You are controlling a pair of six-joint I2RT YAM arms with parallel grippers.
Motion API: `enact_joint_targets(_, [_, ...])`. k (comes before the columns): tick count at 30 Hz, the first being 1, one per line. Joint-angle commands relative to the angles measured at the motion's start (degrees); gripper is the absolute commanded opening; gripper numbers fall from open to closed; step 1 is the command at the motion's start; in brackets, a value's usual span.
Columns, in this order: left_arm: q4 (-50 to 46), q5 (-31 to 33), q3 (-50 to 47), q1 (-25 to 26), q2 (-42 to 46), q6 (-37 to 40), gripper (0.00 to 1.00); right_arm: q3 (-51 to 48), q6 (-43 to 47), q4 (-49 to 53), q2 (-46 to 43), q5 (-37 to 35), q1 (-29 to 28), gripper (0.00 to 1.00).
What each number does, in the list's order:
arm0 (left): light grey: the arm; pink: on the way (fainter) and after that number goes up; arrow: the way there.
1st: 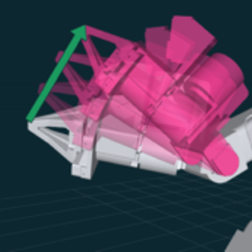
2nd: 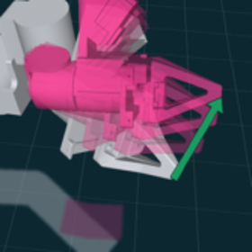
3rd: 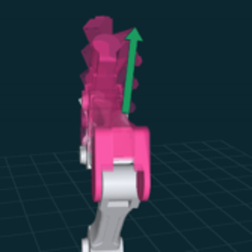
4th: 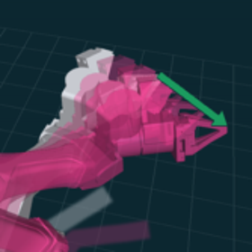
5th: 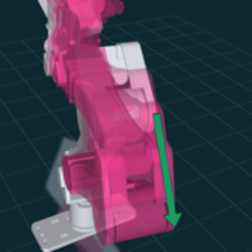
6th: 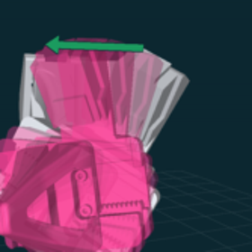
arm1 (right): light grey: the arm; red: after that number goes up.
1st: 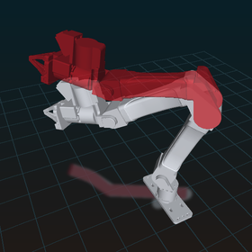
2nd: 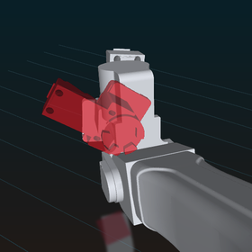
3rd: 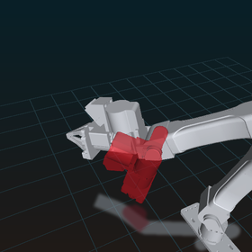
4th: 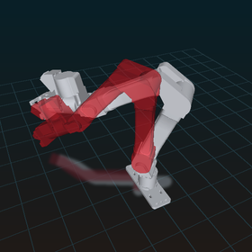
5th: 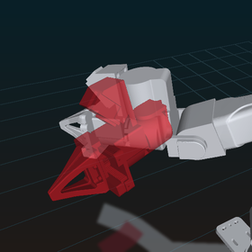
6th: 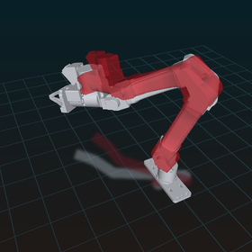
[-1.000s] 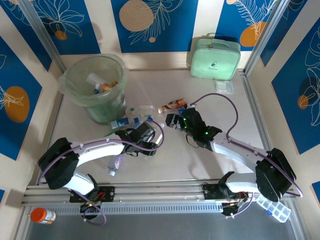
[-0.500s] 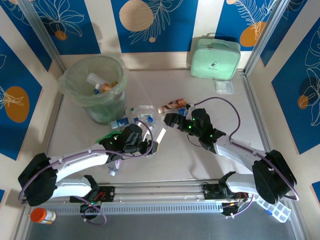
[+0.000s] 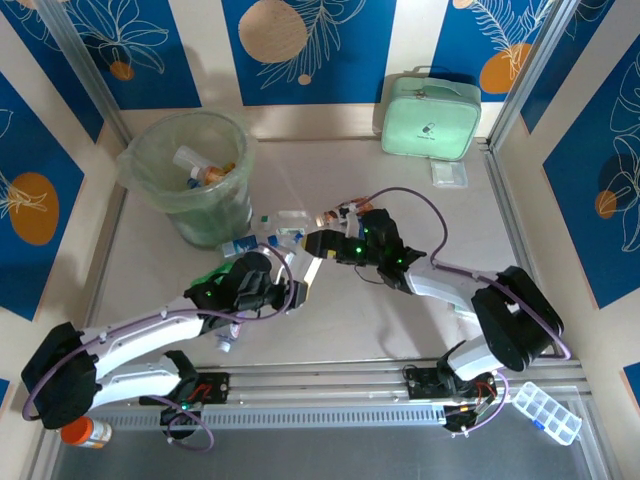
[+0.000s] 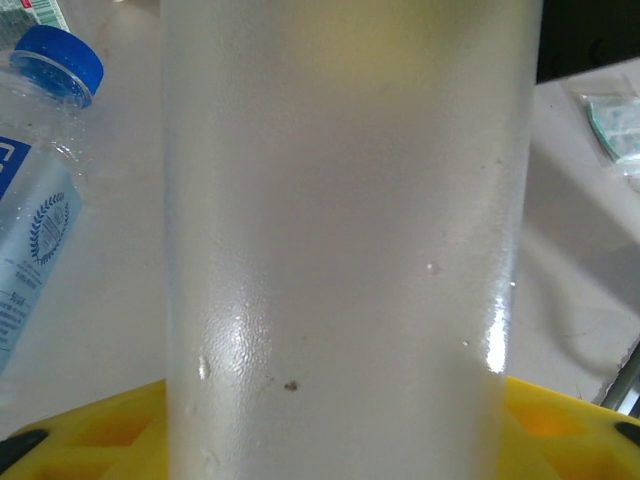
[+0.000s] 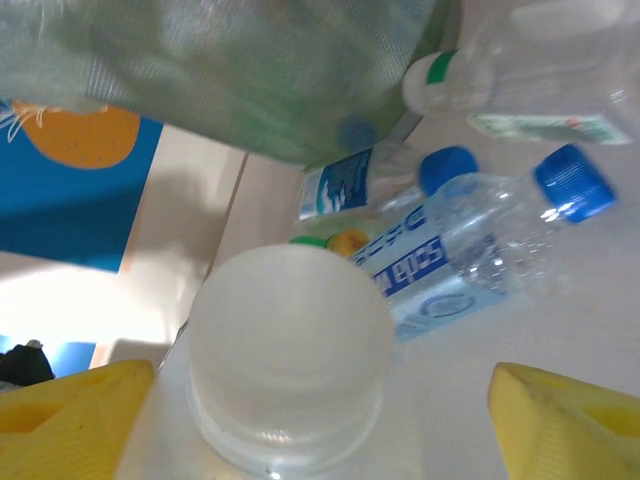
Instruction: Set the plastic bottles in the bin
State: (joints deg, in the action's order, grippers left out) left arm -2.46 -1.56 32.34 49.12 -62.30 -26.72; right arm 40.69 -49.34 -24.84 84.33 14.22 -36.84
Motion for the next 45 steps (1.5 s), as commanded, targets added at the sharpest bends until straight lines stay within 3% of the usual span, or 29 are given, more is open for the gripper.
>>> enact_joint_targets(1, [2.54,1.74,0.44,-0.41,0.51,1.42,0.55,1.43,1.19,1.46,1.46,3.49,-1.71,0.82])
enact_joint_targets(11, [2.97,-1.24,2.13,-0.33,-4.23,2.67,0.57,1.42,0.66,2.87,0.48,2.22,-1.74,0.49])
enact_joint_targets(21, [0.03,-0.47,3.04,-0.25,-3.04,7.09,0.82,1.52,-0.11,4.10,-0.61,2.75,-1.79,0.45])
enact_joint_targets(26, [-0.57,-1.60,3.71,0.10,-4.18,9.07,0.81,2.50,0.55,5.93,-0.81,3.74,-1.82,0.45])
enact_joint_targets(30, [0.40,-4.76,3.69,0.12,-4.71,10.29,0.74,5.48,1.33,9.63,1.28,6.46,-1.96,0.41])
enact_joint_targets(37, [-0.81,-5.31,4.75,0.23,-6.84,10.09,0.69,4.91,2.25,10.34,-0.05,3.83,-2.36,0.41])
enact_joint_targets(45, [-0.21,-3.02,3.75,0.10,-3.88,9.23,0.81,4.20,3.10,11.13,-1.51,1.16,-2.43,0.41])
